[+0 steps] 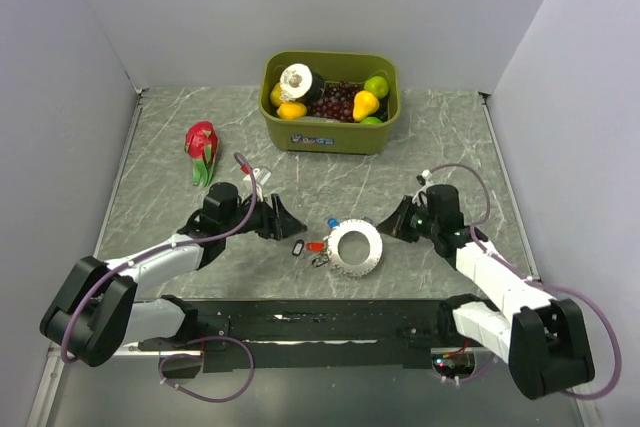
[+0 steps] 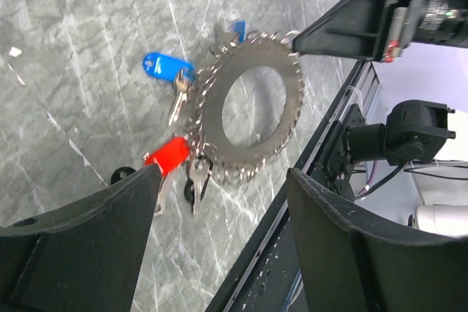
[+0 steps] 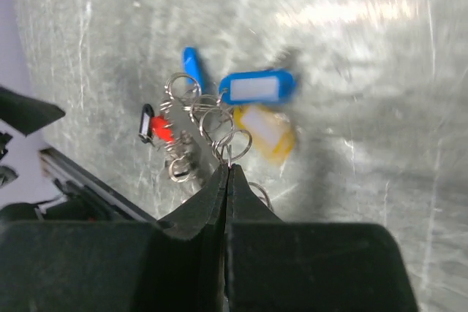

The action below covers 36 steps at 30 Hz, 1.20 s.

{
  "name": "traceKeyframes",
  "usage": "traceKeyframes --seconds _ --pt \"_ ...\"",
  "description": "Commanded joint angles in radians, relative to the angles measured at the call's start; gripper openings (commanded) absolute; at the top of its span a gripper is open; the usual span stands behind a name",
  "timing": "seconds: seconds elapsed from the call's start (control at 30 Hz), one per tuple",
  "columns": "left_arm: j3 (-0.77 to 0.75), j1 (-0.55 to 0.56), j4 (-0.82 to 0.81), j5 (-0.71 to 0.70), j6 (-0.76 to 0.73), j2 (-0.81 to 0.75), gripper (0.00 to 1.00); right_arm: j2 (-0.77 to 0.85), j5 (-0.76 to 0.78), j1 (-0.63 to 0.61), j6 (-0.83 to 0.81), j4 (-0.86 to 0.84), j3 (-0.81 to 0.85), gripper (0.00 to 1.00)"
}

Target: Put the keys on the keyring

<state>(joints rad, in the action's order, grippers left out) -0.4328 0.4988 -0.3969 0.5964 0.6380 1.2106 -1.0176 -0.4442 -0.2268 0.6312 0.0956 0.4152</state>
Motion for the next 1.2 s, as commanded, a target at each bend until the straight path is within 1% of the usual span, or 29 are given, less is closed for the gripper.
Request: traceKeyframes --seconds 0.0,0.1,0.23,0.37,0.5,0.57,0.6,0.73,0.83,0.97,1.0,1.17 --pt "-0.043 -0.002 -0.06 0.016 -0.003 -0.006 0.75 0.082 0.001 -0.009 -0.145 0.072 0.063 0.0" --pt "-0.047 0.0 -0.079 0.031 -0.003 -0.022 0.75 0.116 -0.039 -0.019 -0.168 0.038 0.062 0.0" --pt "-0.064 0.0 -0.095 0.048 -0.012 -0.052 0.76 0.152 -0.054 -0.057 -0.231 0.055 0.106 0.0" --pt "-0.09 0.0 -0.103 0.057 -0.024 -0.079 0.77 0.22 0.034 -0.13 -0.307 0.098 0.161 0.0" --pt "-0.116 0.0 -0.121 0.068 -0.021 -0.071 0.77 0.264 0.039 -0.195 -0.381 0.069 0.172 0.0" --pt "-0.119 0.0 -0.147 0.08 -0.014 -0.069 0.76 0.278 0.01 -0.209 -0.403 0.035 0.166 0.0" --pt "-0.121 0.0 -0.154 0.086 -0.012 -0.071 0.76 0.283 -0.029 -0.209 -0.413 0.02 0.149 0.0" --pt "-0.13 0.006 -0.18 0.105 -0.024 -0.083 0.77 0.335 -0.068 -0.21 -0.427 -0.068 0.108 0.0" --pt "-0.139 0.029 -0.198 0.12 -0.049 -0.086 0.77 0.372 -0.091 -0.213 -0.447 -0.112 0.091 0.0" --pt "-0.175 0.078 -0.229 0.147 -0.078 -0.066 0.74 0.39 -0.154 -0.213 -0.444 -0.175 0.083 0.0" --pt "-0.179 0.087 -0.241 0.155 -0.081 -0.056 0.72 0.389 -0.175 -0.215 -0.439 -0.204 0.08 0.0" --pt "-0.207 0.125 -0.365 0.177 -0.089 -0.017 0.72 0.392 -0.27 -0.229 -0.423 -0.316 0.056 0.0"
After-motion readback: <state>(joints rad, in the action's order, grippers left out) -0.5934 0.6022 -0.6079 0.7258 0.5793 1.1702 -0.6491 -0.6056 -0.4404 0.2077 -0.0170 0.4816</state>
